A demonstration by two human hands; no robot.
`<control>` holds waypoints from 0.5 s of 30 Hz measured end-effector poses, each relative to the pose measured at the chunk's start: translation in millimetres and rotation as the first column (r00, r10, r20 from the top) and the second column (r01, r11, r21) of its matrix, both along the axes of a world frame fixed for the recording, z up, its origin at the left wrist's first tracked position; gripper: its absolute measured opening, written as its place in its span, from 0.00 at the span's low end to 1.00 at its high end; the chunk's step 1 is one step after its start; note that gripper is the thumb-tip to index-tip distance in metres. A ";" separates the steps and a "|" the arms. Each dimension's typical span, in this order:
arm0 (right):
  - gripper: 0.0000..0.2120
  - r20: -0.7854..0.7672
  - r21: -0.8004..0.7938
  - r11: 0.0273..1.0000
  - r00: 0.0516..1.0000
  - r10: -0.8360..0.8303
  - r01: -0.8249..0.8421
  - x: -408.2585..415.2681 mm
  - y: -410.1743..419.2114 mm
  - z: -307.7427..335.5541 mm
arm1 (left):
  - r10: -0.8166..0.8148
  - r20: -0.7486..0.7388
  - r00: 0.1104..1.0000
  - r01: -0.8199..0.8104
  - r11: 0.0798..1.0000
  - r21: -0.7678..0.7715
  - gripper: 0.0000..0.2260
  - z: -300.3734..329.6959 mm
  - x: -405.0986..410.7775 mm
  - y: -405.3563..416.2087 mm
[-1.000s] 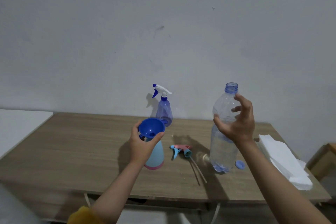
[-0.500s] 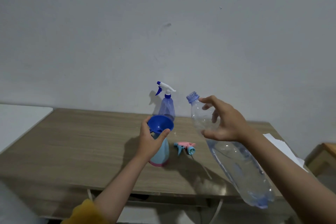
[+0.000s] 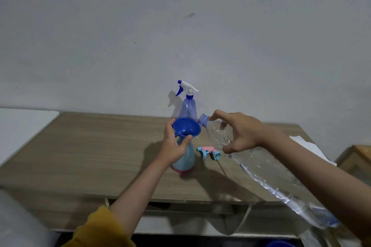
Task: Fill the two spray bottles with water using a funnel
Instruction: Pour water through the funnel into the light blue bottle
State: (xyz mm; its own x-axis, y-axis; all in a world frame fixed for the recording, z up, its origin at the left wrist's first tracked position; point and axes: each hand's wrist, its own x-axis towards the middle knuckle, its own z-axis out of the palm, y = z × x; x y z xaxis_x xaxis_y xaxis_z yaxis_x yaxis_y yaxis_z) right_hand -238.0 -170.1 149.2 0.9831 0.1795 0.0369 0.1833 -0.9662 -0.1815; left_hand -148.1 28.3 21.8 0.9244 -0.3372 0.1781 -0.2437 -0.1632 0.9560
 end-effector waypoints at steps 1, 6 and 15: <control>0.37 -0.017 -0.017 1.000 1.000 -0.003 0.003 0.6 1.1 -0.7 | -0.003 0.002 1.000 0.003 1.000 -0.003 0.34 -0.2 0.2 0.0; 0.37 -0.073 -0.064 0.998 0.997 -0.024 0.019 2.0 8.5 -1.8 | -0.004 0.030 1.000 0.004 1.000 -0.010 0.32 -0.2 0.8 0.3; 0.36 -0.130 -0.084 0.996 0.991 -0.026 0.015 4.7 18.7 -6.8 | -0.008 0.059 0.998 0.011 0.999 -0.043 0.32 -1.4 1.7 2.1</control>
State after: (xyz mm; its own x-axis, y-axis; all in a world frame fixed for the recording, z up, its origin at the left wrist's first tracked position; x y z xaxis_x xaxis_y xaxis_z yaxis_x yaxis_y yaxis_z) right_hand -233.3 -151.4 142.5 0.9820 0.1562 -0.1060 0.1431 -0.9822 -0.1219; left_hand -146.3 30.4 20.5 0.9088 -0.3368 0.2463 -0.3007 -0.1193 0.9462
